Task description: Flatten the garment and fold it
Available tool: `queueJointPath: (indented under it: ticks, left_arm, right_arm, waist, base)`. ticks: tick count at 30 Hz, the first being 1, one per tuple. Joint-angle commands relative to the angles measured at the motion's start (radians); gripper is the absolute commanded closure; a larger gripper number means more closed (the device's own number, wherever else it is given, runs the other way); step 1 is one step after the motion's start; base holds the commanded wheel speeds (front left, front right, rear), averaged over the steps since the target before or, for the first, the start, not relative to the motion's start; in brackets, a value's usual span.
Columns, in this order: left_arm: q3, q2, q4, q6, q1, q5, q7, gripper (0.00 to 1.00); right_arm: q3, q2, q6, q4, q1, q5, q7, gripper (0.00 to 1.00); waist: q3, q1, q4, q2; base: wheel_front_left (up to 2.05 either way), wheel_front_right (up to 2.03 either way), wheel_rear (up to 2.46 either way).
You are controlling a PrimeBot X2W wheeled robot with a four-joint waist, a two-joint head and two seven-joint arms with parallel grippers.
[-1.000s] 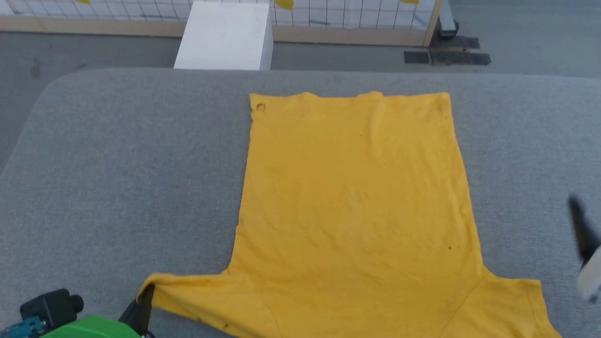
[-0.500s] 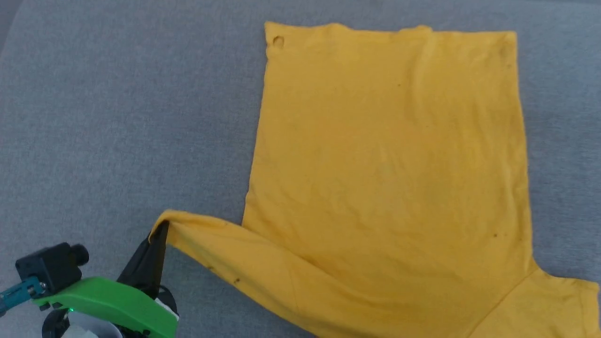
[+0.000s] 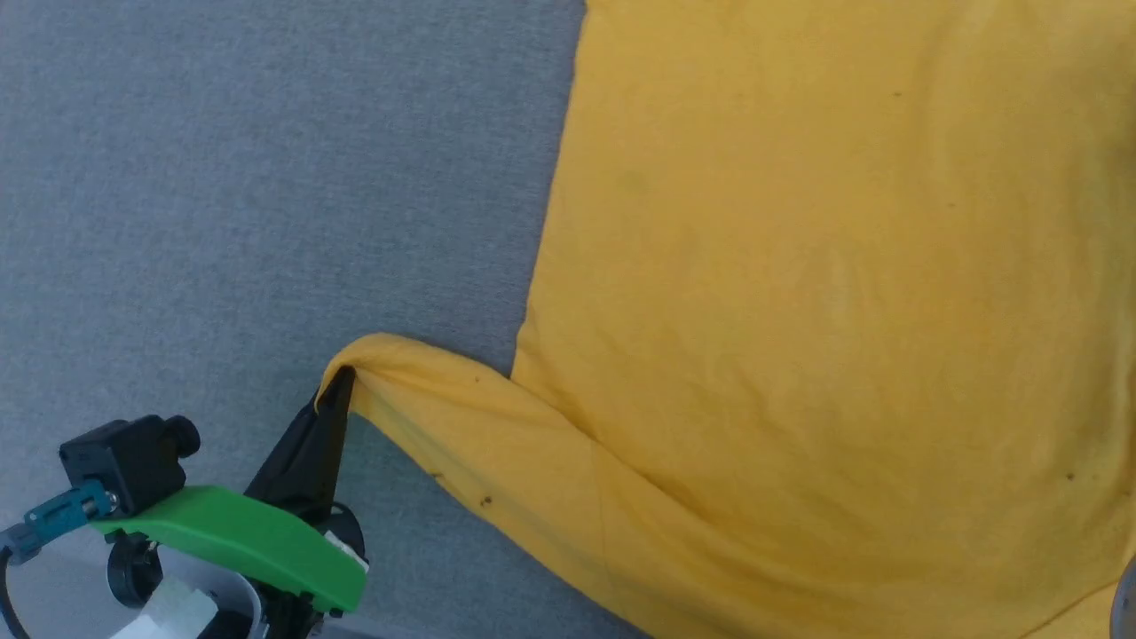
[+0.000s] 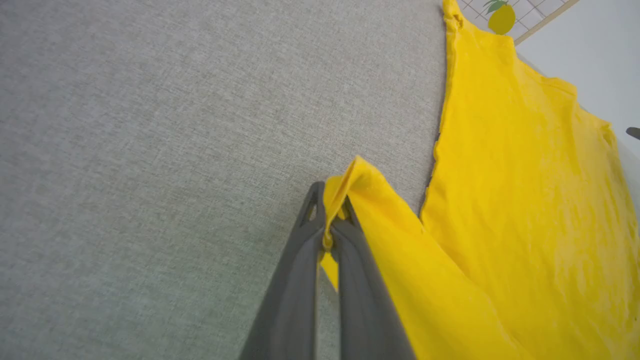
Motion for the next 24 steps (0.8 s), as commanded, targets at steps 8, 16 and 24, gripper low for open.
queueJointPath:
  ticks: [8,16,24]
  left_arm:
    - [0.001,0.005,0.005,0.0,-0.011,0.014,-0.004,1.0]
    - [0.007,0.012,-0.005,0.011,-0.002,0.021,-0.001,1.0]
    - [0.008,0.022,-0.002,0.027,0.012,0.029,0.016,1.0]
  right_arm:
    - [-0.106,0.033,-0.001,0.059,0.032,-0.046,-0.038,0.64]
    - [-0.102,0.036,-0.001,0.073,0.013,-0.041,-0.116,1.0]
    - [-0.074,-0.008,-0.001,-0.019,0.112,0.092,-0.161,1.0]
  waist:
    - [0.006,-0.0002,0.064,0.0]
    - [-0.037,-0.0002,0.022,0.0]
    - [-0.166,-0.0002,-0.044,0.0]
  base:
    - [0.0,0.0,0.0]
    - [0.0,0.0,0.0]
    - [0.0,0.0,0.0]
